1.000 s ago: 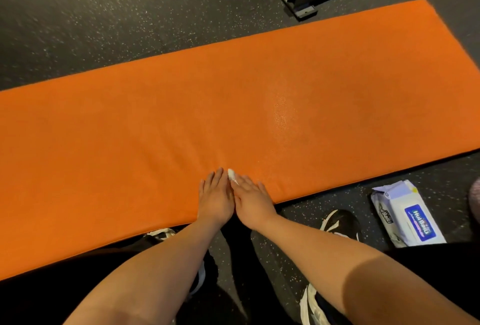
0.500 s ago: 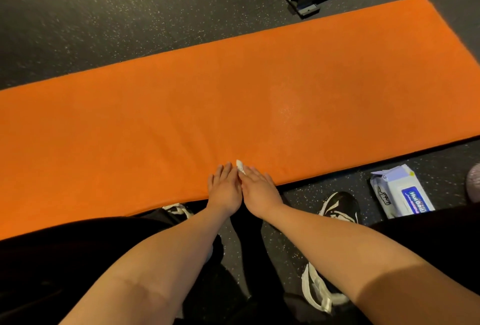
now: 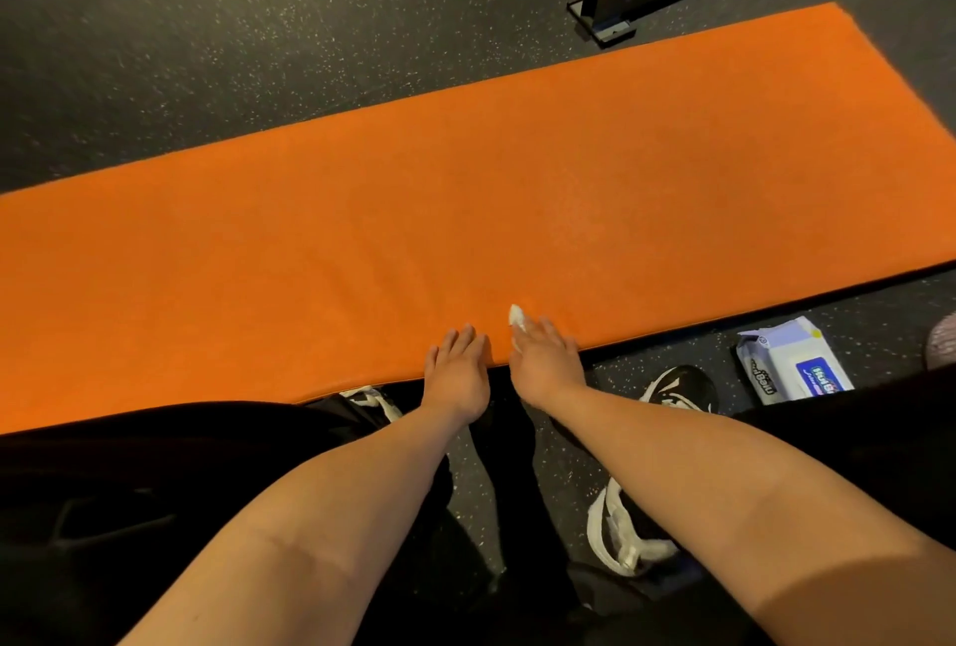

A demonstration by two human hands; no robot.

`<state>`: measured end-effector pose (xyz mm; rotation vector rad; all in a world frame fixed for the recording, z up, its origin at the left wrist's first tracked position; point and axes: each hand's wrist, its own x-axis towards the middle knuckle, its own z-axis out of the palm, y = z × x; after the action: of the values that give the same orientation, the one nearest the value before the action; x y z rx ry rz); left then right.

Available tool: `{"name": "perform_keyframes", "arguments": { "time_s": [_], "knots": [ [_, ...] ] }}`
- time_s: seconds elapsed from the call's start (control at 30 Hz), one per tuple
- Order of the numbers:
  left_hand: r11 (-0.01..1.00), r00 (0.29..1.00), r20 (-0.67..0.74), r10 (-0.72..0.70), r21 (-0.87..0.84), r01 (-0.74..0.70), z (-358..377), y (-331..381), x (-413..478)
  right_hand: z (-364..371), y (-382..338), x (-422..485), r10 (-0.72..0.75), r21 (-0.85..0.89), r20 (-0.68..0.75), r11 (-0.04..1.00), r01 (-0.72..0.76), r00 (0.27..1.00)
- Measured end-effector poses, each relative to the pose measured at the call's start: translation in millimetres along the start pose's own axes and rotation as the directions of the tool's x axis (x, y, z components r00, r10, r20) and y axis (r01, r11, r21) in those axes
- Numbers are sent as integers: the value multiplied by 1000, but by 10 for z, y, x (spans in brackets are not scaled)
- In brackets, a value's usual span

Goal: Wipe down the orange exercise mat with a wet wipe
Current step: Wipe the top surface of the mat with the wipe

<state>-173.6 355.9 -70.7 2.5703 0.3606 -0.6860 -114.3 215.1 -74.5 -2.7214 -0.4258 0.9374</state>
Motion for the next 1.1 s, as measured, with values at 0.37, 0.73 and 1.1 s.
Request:
{"name": "perform_keyframes", "arguments": {
  "time_s": [0.37,0.73,1.1],
  "knots": [
    [1000,999,13,-29,-2,29,-196,-81,149,53,-243,140,-172,43,77,985,169,982],
    [988,986,-75,-148,41,152,-201,97,359,97,-161,482,-240,-9,38,971,241,970],
    [981,984,-30,-176,84,178,-296,161,794,-138,-157,840,-206,54,84,978,202,975]
  ]
}}
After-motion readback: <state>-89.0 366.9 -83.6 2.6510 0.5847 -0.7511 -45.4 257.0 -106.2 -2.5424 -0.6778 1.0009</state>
